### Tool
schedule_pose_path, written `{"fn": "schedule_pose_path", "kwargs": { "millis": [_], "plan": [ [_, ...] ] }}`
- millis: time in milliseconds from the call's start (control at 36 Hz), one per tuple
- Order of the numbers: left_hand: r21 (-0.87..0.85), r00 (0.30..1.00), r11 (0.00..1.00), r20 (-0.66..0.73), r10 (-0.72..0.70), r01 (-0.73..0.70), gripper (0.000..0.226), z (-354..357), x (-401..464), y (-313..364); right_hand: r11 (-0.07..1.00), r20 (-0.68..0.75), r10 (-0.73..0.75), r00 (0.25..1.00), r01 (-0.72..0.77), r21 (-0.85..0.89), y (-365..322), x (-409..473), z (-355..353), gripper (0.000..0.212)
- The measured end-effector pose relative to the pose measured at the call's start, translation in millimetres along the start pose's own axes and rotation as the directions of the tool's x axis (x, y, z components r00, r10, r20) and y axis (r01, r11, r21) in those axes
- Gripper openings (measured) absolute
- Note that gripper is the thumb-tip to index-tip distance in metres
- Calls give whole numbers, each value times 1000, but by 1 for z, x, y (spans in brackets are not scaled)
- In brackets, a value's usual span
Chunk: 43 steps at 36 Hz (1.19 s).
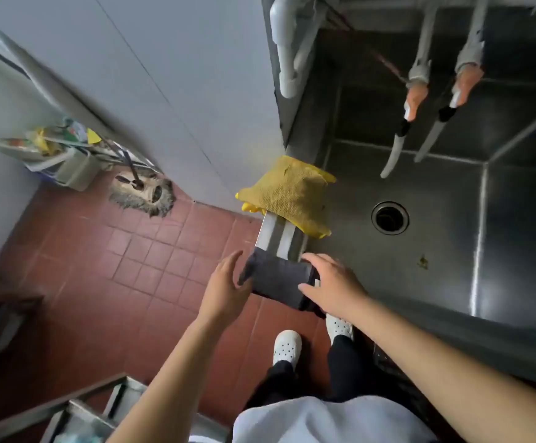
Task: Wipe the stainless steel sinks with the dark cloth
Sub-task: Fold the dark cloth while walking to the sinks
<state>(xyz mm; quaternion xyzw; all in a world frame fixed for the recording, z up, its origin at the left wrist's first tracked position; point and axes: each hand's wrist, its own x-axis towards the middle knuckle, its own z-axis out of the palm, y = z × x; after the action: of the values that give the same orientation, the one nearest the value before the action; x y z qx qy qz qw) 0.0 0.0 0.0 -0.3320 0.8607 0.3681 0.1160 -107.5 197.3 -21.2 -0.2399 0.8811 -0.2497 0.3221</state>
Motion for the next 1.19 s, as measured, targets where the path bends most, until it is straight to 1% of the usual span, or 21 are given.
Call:
{"fn": "schedule_pose_path", "kwargs": {
  "millis": [83, 111, 167, 250, 333, 389, 444, 500, 583, 667, 722, 778, 806, 861, 917, 944, 972, 1083, 1139, 1194],
  "plan": [
    [69, 999, 996, 7, 48, -48, 67, 6, 18, 15, 994, 121, -21, 992, 34, -100, 5, 24, 0, 63],
    [99, 997, 992, 24, 72, -74, 67, 7, 24, 20, 992, 166, -11, 986, 32, -120, 5, 30, -1, 63],
    [162, 992, 981, 84, 95, -108, 68, 11, 32, 21, 986, 209, -12, 978, 46, -159, 6, 40, 3, 61],
    [252, 978, 954, 165, 127, -166, 64, 12, 43, 21, 974, 230, -6, 973, 58, -220, 7, 46, 5, 52],
    [362, 964, 907, 227, 136, -213, 56, 12, 51, 14, 974, 239, 33, 971, 22, -227, 8, 47, 9, 49],
    [428, 951, 867, 273, 145, -255, 57, 11, 54, 7, 973, 244, 61, 968, -3, -230, 10, 47, 11, 48],
    [498, 937, 813, 314, 155, -301, 65, 9, 58, 1, 973, 218, 70, 974, -19, -228, 13, 48, 13, 47],
    [540, 928, 773, 334, 166, -333, 67, 7, 61, -1, 976, 175, 70, 982, -31, -217, 12, 45, 14, 45],
    [547, 929, 773, 340, 147, -322, 66, 8, 64, -1, 970, 71, 54, 996, -36, -240, 7, 34, 17, 40],
    [547, 935, 778, 325, 142, -308, 59, 12, 64, 5, 964, -28, 68, 997, -73, -257, 2, 18, 25, 33],
    [563, 928, 751, 322, 186, -346, 50, 14, 63, 10, 967, -79, 112, 991, -127, -223, 0, 5, 30, 31],
    [563, 904, 716, 351, 246, -413, 49, 13, 60, 14, 969, -144, 171, 975, -192, -156, 1, -10, 36, 30],
    [537, 887, 716, 373, 273, -446, 49, 13, 59, 15, 970, -185, 200, 962, -222, -103, 2, -19, 39, 30],
    [419, 844, 761, 438, 309, -495, 46, 12, 54, 16, 963, -290, 264, 920, -266, 32, 5, -39, 46, 30],
    [231, 804, 842, 494, 331, -488, 41, 15, 46, 13, 941, -398, 338, 853, -292, 172, 9, -61, 52, 31],
    [133, 782, 870, 516, 349, -476, 40, 17, 40, 11, 929, -440, 367, 820, -295, 225, 12, -73, 55, 32],
    [56, 757, 876, 531, 380, -479, 39, 21, 34, 9, 917, -475, 393, 788, -293, 272, 15, -84, 58, 34],
    [-175, 656, 851, 566, 499, -496, 30, 42, 8, 13, 846, -566, 511, 647, -260, 466, 23, -136, 66, 48],
    [-268, 609, 822, 565, 556, -502, 30, 52, -7, 28, 812, -582, 563, 587, -262, 522, 27, -163, 65, 48],
    [-331, 560, 791, 569, 602, -515, 29, 60, -23, 47, 775, -584, 612, 533, -258, 577, 30, -187, 59, 43]
  ]
}}
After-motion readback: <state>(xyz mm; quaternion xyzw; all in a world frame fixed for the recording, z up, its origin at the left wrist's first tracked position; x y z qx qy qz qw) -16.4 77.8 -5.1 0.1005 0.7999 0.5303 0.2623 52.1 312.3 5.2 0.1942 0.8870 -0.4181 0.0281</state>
